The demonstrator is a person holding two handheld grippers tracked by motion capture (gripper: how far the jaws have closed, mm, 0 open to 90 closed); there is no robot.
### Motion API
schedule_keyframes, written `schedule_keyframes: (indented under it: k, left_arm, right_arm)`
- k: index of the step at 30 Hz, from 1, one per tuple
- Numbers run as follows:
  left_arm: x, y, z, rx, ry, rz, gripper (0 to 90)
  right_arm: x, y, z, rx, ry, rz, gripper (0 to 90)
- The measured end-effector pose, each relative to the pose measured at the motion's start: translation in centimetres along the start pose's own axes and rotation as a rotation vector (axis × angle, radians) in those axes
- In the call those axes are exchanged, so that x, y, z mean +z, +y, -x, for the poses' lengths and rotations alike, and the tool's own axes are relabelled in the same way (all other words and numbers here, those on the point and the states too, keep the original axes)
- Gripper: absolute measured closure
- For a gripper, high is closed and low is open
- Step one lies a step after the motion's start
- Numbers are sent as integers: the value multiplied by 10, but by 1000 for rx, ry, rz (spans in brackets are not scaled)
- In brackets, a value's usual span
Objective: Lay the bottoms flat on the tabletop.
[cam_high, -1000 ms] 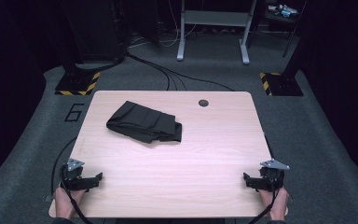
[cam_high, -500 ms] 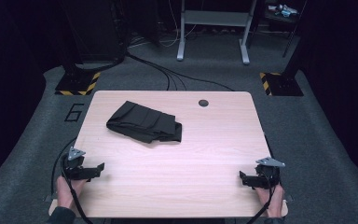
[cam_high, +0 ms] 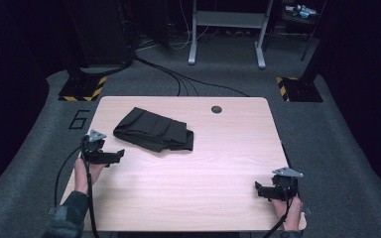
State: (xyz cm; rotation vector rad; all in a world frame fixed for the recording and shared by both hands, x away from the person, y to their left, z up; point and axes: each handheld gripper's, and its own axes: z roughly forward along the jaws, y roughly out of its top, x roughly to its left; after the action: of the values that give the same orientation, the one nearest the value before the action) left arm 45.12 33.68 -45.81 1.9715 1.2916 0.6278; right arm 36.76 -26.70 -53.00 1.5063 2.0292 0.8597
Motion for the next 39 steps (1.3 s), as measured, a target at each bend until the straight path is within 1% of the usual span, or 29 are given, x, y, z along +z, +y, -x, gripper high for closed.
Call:
schedule_keyframes:
  k: [1,2,3,4,5,7,9,10,11,13,15,16,17,18,19,20,21,24,25,26,29,30,31,32,33,35,38,39]
  left_arm:
    - [4,4,1,13,4,-2,1]
    - [7,7,2,12,3,-3,1]
    - [10,11,2,11,-7,1,1]
    - [14,17,3,21,-9,-2,1]
    - [17,20,4,23,-4,4,1]
    - [24,29,4,26,-7,3,1]
    - [34,40,3,28,-6,-4,0]
    - [40,47,1,35,-8,-17,1]
    - [44,51,1,28,-10,-10,0]
    - [56,62,0,40,-8,-23,0]
    - [67,73,-1,39,-14,-28,0]
    - [72,77,-2,36,-14,-35,0]
    - [77,80,-2,51,-1,-43,0]
    - [80,83,-2,55,1,-50,0]
    - [85,86,-3,58,-8,-74,0]
    - [91,89,-4,56,-7,-96,0]
    - [95,89,-3,55,-1,-102,0]
    - [111,87,0,86,-27,-188,0]
    - [116,84,1,85,-41,-208,0]
    - [120,81,2,77,-38,-221,0]
    - [123,74,6,87,-23,-218,0]
    - [123,73,6,85,-21,-219,0]
    - [123,73,6,72,-26,-213,1]
    - [123,72,7,69,-24,-216,1]
    - [122,71,9,76,-16,-216,2]
    - [121,69,11,75,-16,-214,3]
    - [118,65,14,61,-23,-198,4]
    - [117,64,15,60,-27,-200,4]
  right_arm:
    - [0,0,0,0,0,0,4]
    - [0,0,0,0,-1,0,4]
    - [0,0,0,0,-1,0,5]
    - [0,0,0,1,-1,0,6]
    - [0,0,0,1,-1,1,7]
    - [0,0,0,4,-2,2,7]
    - [0,0,0,11,-5,0,8]
    - [0,0,-1,9,-6,0,8]
    - [0,0,0,10,-6,0,8]
    - [0,0,0,11,-6,0,9]
    - [0,0,0,10,-6,0,9]
    - [0,0,0,10,-6,0,9]
    - [0,0,0,11,-5,1,9]
    - [0,0,0,11,-5,0,10]
    - [0,0,0,7,-4,2,10]
    - [0,0,0,6,-4,2,10]
    - [0,0,0,11,-5,1,11]
    - [0,0,0,10,-5,1,11]
    - [0,0,0,10,-5,1,12]
    - [0,0,0,8,-4,2,13]
    - [0,0,0,5,-4,3,14]
    - [0,0,0,5,-4,3,15]
    - [0,0,0,9,-3,2,16]
    - [0,0,0,8,-2,1,16]
    - [0,0,0,8,-2,1,16]
    - [0,0,0,8,-2,1,17]
    - [0,0,0,8,-2,1,17]
    - [0,0,-1,7,0,2,17]
